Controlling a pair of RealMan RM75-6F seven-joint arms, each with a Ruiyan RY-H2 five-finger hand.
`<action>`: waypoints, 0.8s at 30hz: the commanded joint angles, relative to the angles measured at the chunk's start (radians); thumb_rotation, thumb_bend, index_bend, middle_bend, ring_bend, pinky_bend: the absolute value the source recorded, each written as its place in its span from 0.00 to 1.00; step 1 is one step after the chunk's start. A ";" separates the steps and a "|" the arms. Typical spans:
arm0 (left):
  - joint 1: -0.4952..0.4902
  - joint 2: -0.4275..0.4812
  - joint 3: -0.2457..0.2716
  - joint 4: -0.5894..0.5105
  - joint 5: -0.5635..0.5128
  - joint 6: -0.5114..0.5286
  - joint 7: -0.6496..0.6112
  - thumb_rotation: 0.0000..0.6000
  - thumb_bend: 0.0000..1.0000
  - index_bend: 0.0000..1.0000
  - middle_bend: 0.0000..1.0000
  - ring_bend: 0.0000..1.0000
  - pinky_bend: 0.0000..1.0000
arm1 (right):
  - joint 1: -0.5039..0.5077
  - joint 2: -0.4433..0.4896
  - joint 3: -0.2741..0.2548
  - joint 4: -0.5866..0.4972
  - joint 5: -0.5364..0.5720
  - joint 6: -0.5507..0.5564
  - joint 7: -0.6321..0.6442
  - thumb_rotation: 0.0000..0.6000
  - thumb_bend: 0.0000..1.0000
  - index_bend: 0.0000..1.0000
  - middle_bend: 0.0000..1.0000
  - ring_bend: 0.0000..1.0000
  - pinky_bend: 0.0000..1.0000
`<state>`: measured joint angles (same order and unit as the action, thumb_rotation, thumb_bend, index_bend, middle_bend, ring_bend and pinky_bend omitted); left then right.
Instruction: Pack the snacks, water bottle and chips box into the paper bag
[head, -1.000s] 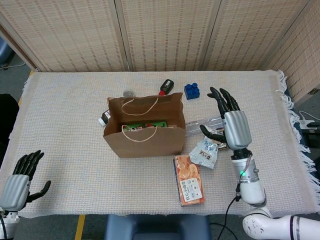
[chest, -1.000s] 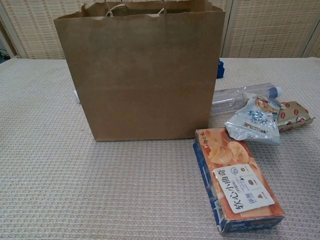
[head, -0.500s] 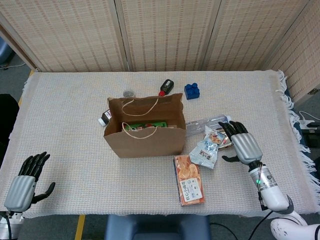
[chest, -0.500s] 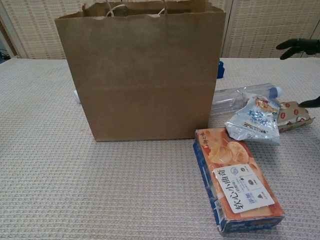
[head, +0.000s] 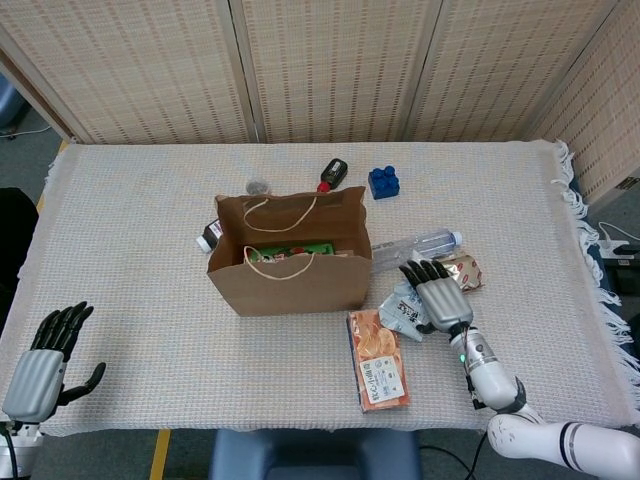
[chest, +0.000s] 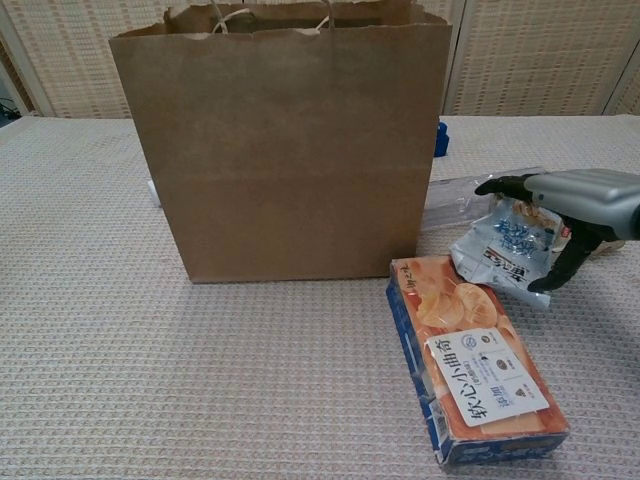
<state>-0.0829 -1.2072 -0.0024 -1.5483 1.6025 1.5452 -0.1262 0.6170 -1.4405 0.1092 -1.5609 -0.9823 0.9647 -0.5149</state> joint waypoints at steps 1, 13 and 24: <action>0.000 0.002 -0.001 0.000 -0.002 -0.001 -0.004 1.00 0.35 0.00 0.00 0.00 0.02 | 0.016 -0.043 0.007 0.038 0.024 0.034 -0.045 1.00 0.00 0.00 0.01 0.00 0.00; 0.001 0.010 0.001 -0.007 0.001 0.001 -0.022 1.00 0.35 0.00 0.00 0.00 0.02 | -0.003 -0.084 -0.005 0.111 0.015 0.102 -0.088 1.00 0.11 0.29 0.40 0.40 0.51; 0.000 0.008 0.004 -0.011 0.000 -0.005 -0.011 1.00 0.35 0.00 0.00 0.00 0.02 | 0.003 -0.059 -0.004 0.108 0.076 0.044 -0.096 1.00 0.11 0.12 0.40 0.24 0.39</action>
<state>-0.0833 -1.1996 0.0012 -1.5590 1.6030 1.5402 -0.1375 0.6163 -1.5032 0.1061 -1.4489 -0.9157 1.0149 -0.6009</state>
